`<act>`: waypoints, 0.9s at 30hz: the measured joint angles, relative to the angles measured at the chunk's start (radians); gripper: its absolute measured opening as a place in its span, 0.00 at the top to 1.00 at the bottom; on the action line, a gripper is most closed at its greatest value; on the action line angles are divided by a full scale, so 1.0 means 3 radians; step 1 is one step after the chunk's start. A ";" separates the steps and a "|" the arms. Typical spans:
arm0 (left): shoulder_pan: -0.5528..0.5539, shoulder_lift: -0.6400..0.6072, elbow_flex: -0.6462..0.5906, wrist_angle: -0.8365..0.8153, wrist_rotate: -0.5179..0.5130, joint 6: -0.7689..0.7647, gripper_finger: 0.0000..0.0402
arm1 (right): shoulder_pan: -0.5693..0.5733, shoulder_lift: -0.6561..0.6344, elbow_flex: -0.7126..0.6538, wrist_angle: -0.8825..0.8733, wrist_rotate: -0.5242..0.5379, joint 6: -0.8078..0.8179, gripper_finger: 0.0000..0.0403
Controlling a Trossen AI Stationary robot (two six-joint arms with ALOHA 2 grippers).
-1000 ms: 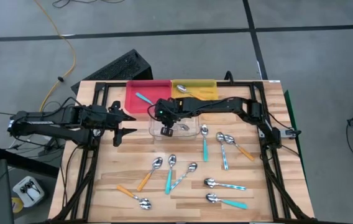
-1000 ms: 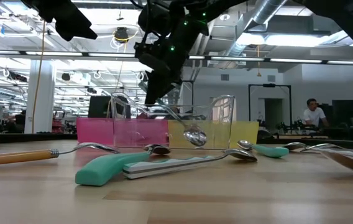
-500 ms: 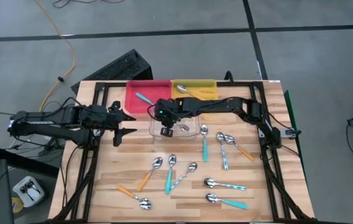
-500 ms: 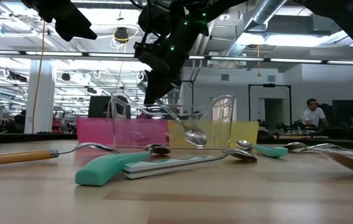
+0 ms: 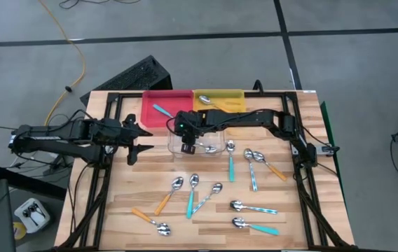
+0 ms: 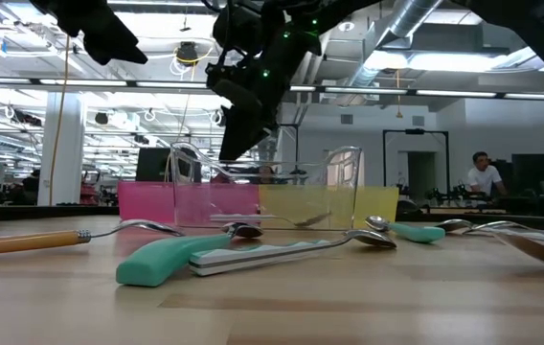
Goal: Sort silverware by color (type)
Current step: Put the yellow spoon into the yellow bin
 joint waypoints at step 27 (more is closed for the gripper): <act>0.0000 -0.0746 -0.0068 -0.0010 0.0086 0.0151 0.48 | -0.0129 -0.1861 -0.0095 -0.1974 0.0122 0.0117 0.63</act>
